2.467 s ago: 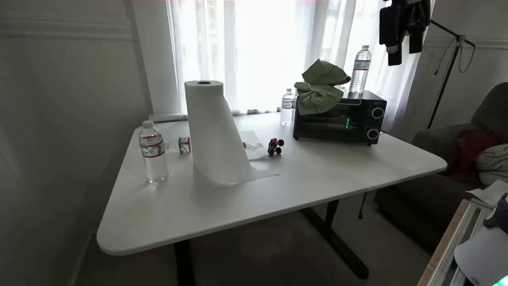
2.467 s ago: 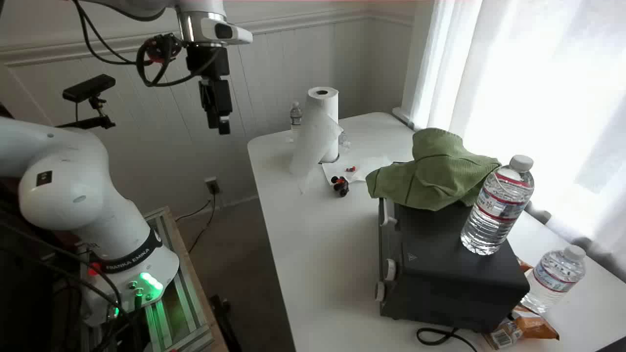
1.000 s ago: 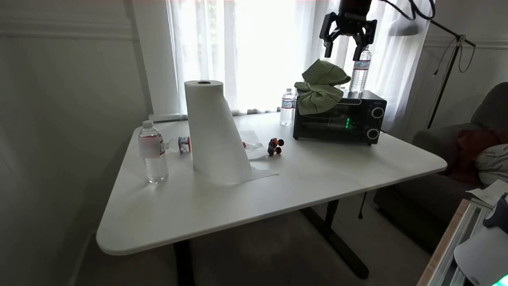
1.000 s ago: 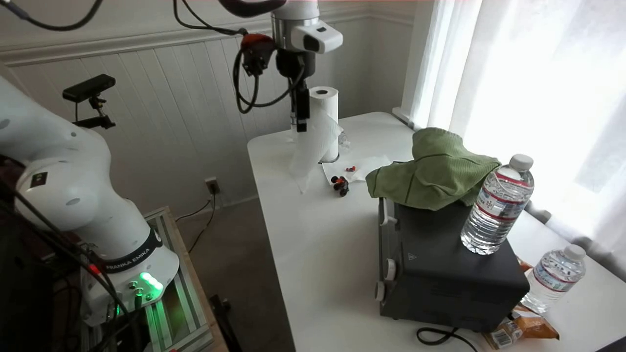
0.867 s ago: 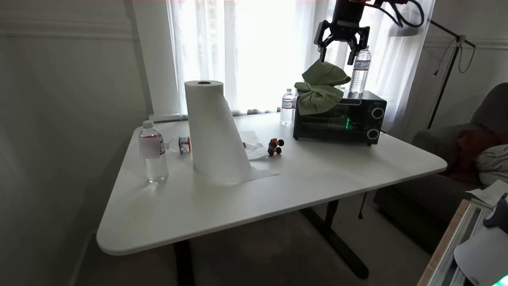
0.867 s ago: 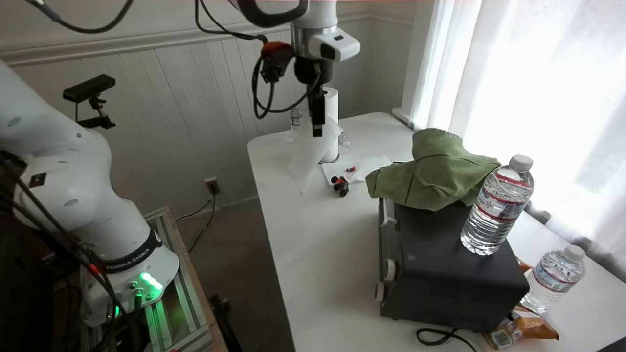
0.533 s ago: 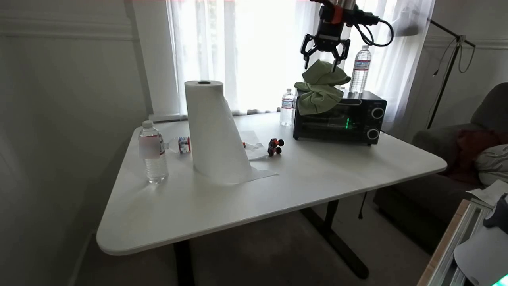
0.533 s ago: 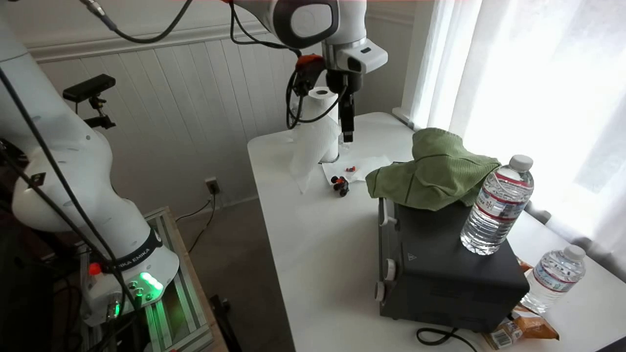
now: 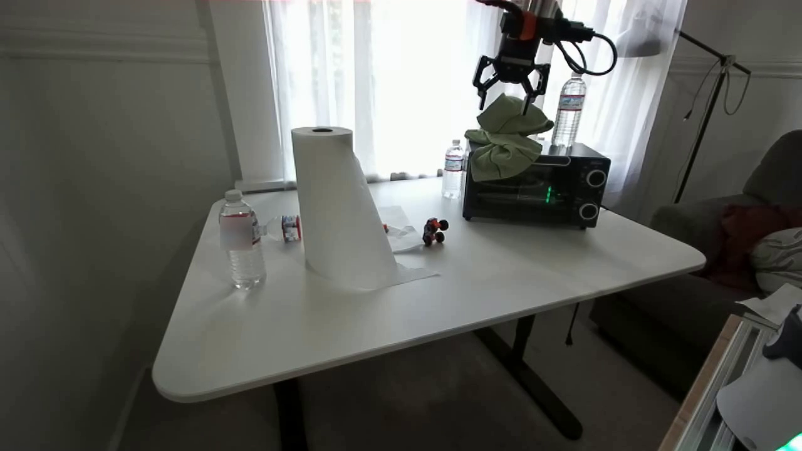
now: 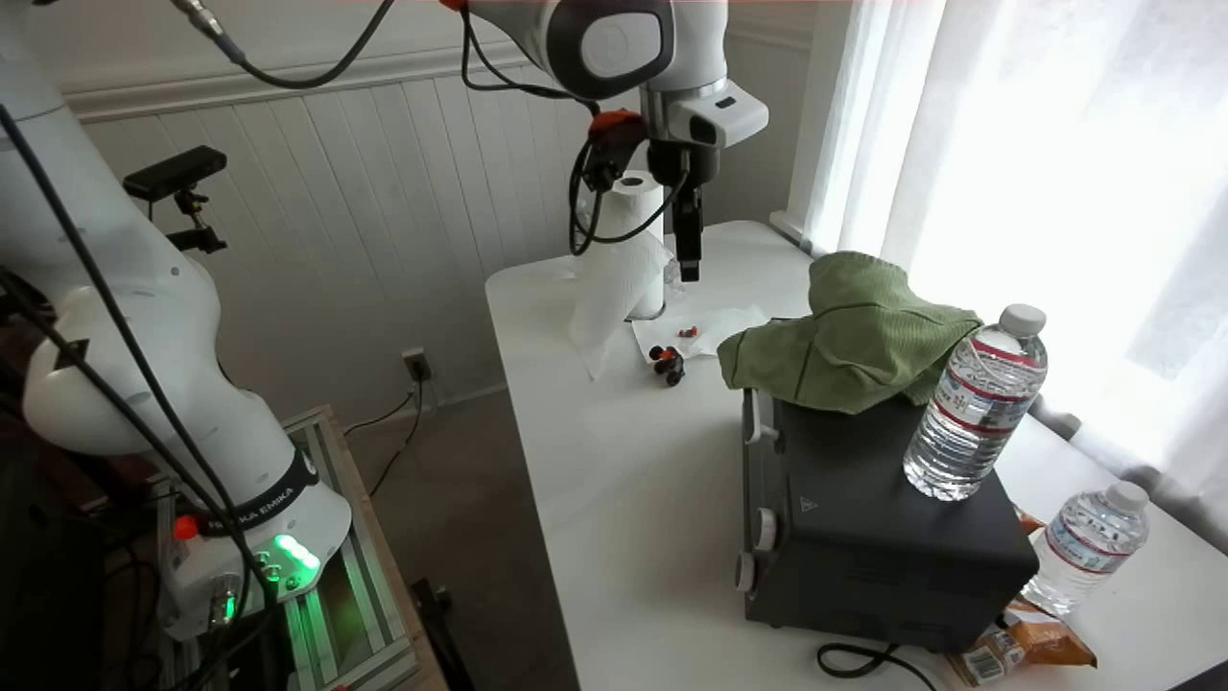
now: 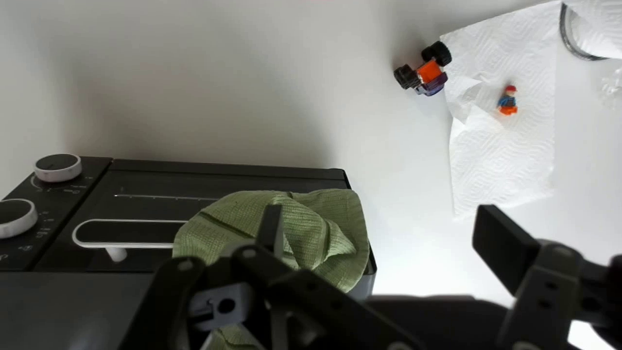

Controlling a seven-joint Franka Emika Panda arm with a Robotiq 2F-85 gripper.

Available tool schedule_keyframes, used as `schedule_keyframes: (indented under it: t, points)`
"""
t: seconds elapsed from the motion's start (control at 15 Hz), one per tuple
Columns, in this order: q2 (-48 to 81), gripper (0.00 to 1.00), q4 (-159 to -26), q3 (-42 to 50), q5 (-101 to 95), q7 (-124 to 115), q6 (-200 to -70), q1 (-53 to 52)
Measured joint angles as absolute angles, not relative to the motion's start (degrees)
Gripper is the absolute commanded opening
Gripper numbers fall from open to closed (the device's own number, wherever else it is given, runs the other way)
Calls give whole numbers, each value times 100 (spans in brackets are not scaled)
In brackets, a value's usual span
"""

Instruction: Push the towel backwards then open the toaster oven.

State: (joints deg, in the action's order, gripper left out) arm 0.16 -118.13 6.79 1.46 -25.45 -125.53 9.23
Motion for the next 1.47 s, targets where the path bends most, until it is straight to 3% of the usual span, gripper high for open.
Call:
schedule_keyframes:
  t: [0.73, 0.93, 1.07, 1.2, 1.47]
  points:
    - [1423, 100, -10987, 981, -331, -3393, -12931, 880]
    - [1707, 91, -10742, 1086, -480, -3562, -12931, 848]
    - [1848, 80, -10618, 1170, -587, -3649, -12921, 808]
    - [1952, 59, -10524, 1238, -675, -3704, -12886, 771]
    - [2081, 29, -10365, 1303, -741, -3779, -12704, 722]
